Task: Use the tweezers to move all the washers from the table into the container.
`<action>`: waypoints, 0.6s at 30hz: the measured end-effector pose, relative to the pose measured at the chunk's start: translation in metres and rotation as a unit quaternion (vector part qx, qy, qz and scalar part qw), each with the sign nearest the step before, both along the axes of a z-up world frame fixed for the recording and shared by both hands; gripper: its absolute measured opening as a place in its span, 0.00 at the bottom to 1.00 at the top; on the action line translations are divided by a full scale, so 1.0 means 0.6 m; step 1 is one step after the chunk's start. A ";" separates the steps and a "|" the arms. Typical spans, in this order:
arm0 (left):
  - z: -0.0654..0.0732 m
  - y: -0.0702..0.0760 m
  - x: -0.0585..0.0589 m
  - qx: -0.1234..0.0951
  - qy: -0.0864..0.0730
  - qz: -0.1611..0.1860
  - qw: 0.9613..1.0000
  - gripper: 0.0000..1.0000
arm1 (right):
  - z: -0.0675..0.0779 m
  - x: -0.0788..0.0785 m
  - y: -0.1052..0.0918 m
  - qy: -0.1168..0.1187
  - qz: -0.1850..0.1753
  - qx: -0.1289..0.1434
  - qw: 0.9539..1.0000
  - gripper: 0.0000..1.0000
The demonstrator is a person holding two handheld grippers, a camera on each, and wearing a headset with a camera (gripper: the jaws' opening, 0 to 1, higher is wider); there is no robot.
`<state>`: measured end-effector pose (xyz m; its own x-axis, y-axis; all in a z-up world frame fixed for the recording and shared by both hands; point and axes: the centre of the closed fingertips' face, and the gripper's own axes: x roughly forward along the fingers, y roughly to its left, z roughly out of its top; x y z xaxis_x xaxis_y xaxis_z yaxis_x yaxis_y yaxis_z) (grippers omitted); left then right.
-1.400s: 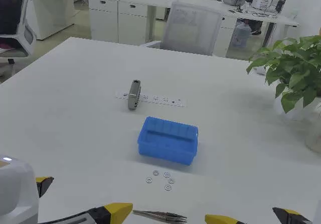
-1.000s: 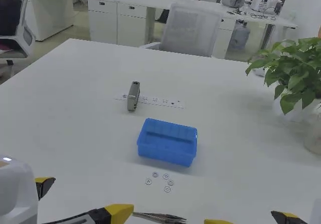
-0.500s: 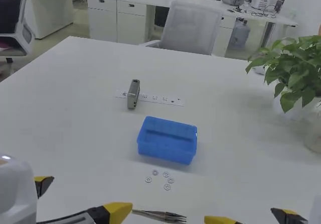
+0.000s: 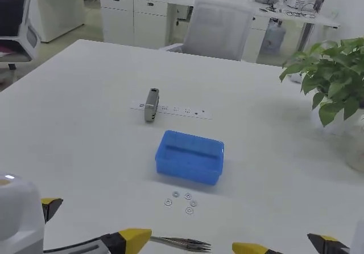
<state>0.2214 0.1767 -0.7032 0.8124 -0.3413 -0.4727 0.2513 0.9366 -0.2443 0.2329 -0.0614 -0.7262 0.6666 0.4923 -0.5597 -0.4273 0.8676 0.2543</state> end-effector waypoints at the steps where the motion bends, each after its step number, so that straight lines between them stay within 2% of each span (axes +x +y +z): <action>1: 0.000 -0.001 0.000 0.000 0.000 0.000 1.000 0.99 | 0.000 0.001 -0.001 0.000 0.000 0.000 1.000 0.93; 10: -0.001 -0.002 0.001 0.003 0.004 -0.004 1.000 0.99 | -0.003 0.004 -0.001 0.002 0.002 -0.002 1.000 0.93; 18: 0.000 -0.006 0.011 0.009 0.003 -0.013 1.000 0.99 | -0.006 0.008 0.003 0.005 0.002 -0.002 1.000 0.92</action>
